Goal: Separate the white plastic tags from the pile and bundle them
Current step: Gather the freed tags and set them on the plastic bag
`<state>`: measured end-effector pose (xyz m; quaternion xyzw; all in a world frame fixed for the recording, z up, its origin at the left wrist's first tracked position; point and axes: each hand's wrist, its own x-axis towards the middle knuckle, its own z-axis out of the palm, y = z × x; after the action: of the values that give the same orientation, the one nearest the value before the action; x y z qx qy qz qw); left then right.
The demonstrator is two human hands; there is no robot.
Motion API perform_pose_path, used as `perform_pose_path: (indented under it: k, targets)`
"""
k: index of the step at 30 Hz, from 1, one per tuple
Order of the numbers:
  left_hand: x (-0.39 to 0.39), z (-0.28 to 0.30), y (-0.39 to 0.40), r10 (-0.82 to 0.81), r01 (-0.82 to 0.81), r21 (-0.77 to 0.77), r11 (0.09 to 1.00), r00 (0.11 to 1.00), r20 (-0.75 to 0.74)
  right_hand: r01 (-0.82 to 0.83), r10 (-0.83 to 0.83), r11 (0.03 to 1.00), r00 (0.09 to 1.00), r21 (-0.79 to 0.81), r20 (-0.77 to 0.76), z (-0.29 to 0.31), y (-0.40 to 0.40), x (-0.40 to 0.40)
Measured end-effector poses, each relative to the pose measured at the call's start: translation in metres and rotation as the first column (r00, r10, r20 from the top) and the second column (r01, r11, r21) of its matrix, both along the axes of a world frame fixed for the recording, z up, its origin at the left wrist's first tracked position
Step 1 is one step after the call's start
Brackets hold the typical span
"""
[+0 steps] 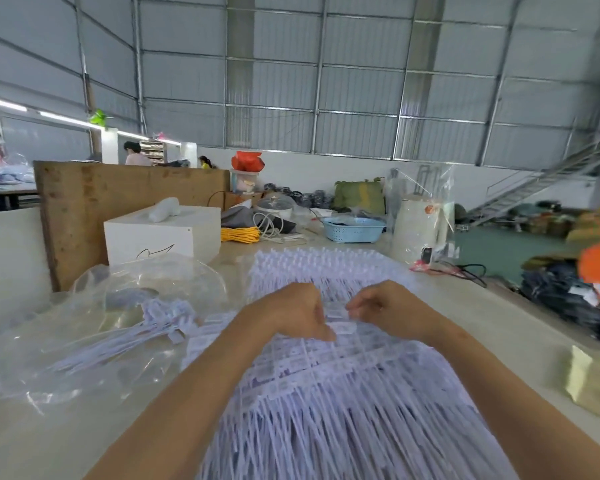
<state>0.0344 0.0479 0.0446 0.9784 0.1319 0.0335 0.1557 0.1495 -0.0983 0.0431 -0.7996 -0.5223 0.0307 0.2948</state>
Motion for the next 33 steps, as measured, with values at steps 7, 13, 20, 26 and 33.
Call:
perform_pose_path:
  k: [7,13,20,26,33]
  targets:
    - [0.017,0.011,-0.024,0.005,-0.006,0.004,1.0,0.98,0.198,-0.066,0.135,0.972,0.943,0.226,-0.304,-0.023,-0.031,0.01]
    - [0.015,0.003,-0.027,0.021,-0.023,0.011,1.0,0.994,0.111,-0.113,0.182,0.969,0.929,0.221,-0.323,-0.026,-0.027,0.011]
    - [0.013,0.002,-0.024,0.039,-0.031,-0.109,0.994,0.997,0.07,-0.132,0.131,0.991,0.937,0.019,-0.324,-0.018,-0.013,0.011]
    - [0.015,-0.001,-0.024,0.143,-0.093,-0.295,0.951,0.978,0.152,-0.13,0.162,0.98,0.96,0.149,-0.227,-0.026,-0.006,0.012]
    - [0.017,0.002,-0.031,0.26,-0.173,-0.407,0.897,0.951,0.169,-0.136,0.088,0.965,0.974,0.223,0.211,-0.034,0.004,0.014]
